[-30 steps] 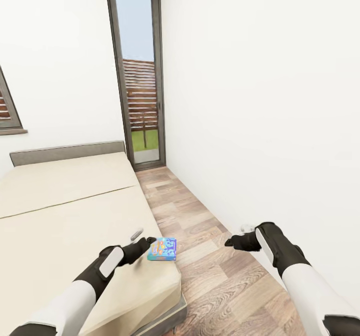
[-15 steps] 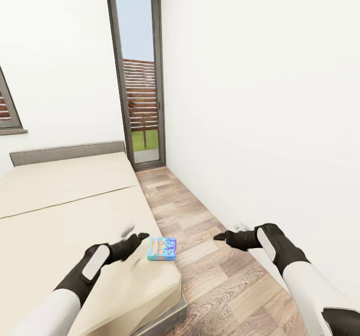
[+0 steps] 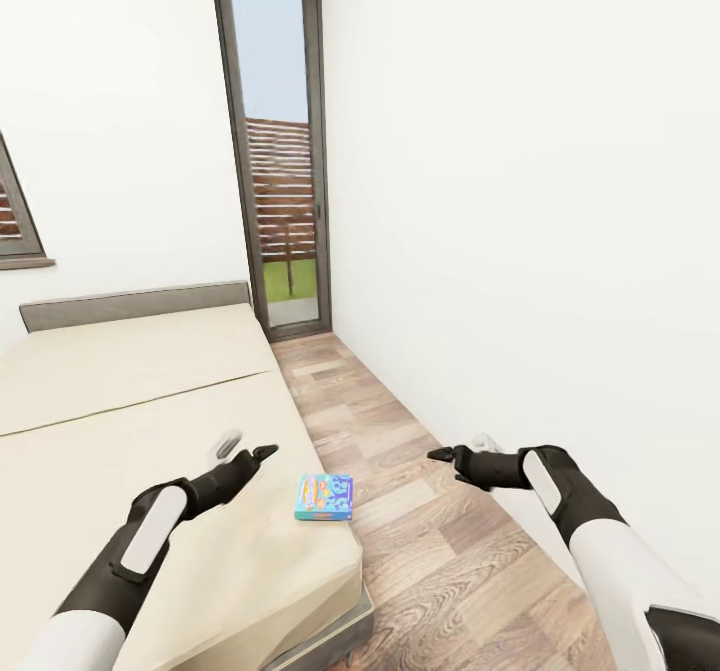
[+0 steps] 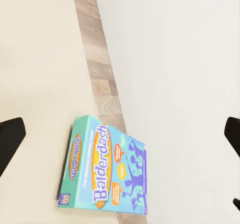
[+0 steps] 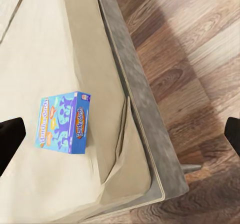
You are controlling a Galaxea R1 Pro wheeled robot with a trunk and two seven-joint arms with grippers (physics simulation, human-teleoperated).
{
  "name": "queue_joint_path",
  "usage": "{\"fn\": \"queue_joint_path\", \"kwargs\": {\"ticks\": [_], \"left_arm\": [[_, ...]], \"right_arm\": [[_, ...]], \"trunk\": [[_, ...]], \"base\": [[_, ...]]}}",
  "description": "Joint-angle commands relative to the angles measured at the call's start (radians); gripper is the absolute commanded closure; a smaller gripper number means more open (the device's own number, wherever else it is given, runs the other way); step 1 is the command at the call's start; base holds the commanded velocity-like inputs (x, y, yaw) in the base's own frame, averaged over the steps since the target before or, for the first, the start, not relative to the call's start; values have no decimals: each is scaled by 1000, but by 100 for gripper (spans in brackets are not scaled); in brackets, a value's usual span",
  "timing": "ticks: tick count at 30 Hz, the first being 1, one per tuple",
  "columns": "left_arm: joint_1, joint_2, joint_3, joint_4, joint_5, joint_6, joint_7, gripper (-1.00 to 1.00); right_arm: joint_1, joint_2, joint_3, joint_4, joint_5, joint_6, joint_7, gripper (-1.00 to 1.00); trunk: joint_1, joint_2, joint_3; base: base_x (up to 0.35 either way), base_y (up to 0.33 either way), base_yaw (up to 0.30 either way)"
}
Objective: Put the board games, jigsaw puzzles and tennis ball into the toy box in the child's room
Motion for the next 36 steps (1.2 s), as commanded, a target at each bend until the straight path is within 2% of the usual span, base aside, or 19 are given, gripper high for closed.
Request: {"fn": "queue_joint_path", "kwargs": {"ticks": [1,2,3,5,6,7,8,10,13,15,16,17,18,20,23,25,30,33,36], "left_arm": [[0,0,2,-1,1,6,-2,-100],[1,-1,11,-21,5,18,-1,-100],[1,-1,11,-21,5,18,-1,-100],[-1,-8,24,-55,13,45,8,-100],[-1,-8,24,-55,13,45,8,-100],[-6,-15,28,-73,17,61,17,-100],[-6,-15,28,-73,17,61,17,-100],[-20,-31,35,-124,21,105,42,-100],[-26,-39,37,-160,22,132,56,-100],[-33,-54,38,-253,22,186,90,-100],[-33,-54,38,-253,22,186,90,-100],[-35,-62,36,-303,21,212,110,-100],[-35,-62,36,-303,21,212,110,-100],[-38,-80,20,-390,21,253,158,-100],[-41,-89,11,-421,23,269,185,-100],[-46,-111,-2,-466,25,293,244,-100],[-51,-137,-10,-494,25,309,309,-100],[-58,-178,-12,-518,28,323,425,-100],[-60,-187,-12,-524,36,326,465,-100]], "right_arm": [[-1,0,-4,0,3,6,4,-100],[-1,-1,-12,0,-2,7,42,-100],[-1,-1,-12,0,-2,7,42,-100],[-1,-7,-25,-1,-6,7,142,-100],[-1,-7,-25,-1,-6,7,142,-100],[-1,-12,-29,-2,-7,6,196,-100],[-1,-12,-29,-2,-7,6,196,-100],[-1,-24,-34,-2,-8,5,298,-100],[-1,-29,-34,-2,-8,4,338,-100],[1,-38,-39,-2,-10,4,395,-100],[1,-38,-39,-2,-10,4,395,-100],[0,-41,-41,-1,-10,4,415,-100],[0,-41,-41,-1,-10,4,415,-100],[-2,-47,-44,6,-12,5,433,-100],[-3,-49,-47,14,-13,6,428,-100],[-7,-52,-55,41,-15,9,394,-100],[-20,-51,-67,78,-18,13,342,-100],[-51,-48,-83,147,-20,36,277,-100],[-59,-47,-87,167,-20,43,263,-100]], "trunk": [[0,0,-1],[0,0,-1],[0,0,-1],[0,0,-1],[0,0,-1],[0,0,-1],[0,0,-1],[0,0,-1],[0,0,-1],[0,0,-1],[0,0,-1],[0,0,-1],[0,0,-1],[0,0,-1],[0,0,-1],[0,0,-1],[0,0,-1],[0,0,-1],[0,0,-1]], "base": [[0,0,0],[0,0,0],[0,0,0],[0,0,0],[0,0,0],[0,0,0],[0,0,0],[0,0,0],[0,0,0],[0,0,0],[0,0,0],[0,0,0],[0,0,0],[0,0,0],[0,0,0],[0,0,0],[0,0,0],[0,0,0],[0,0,0]]}}
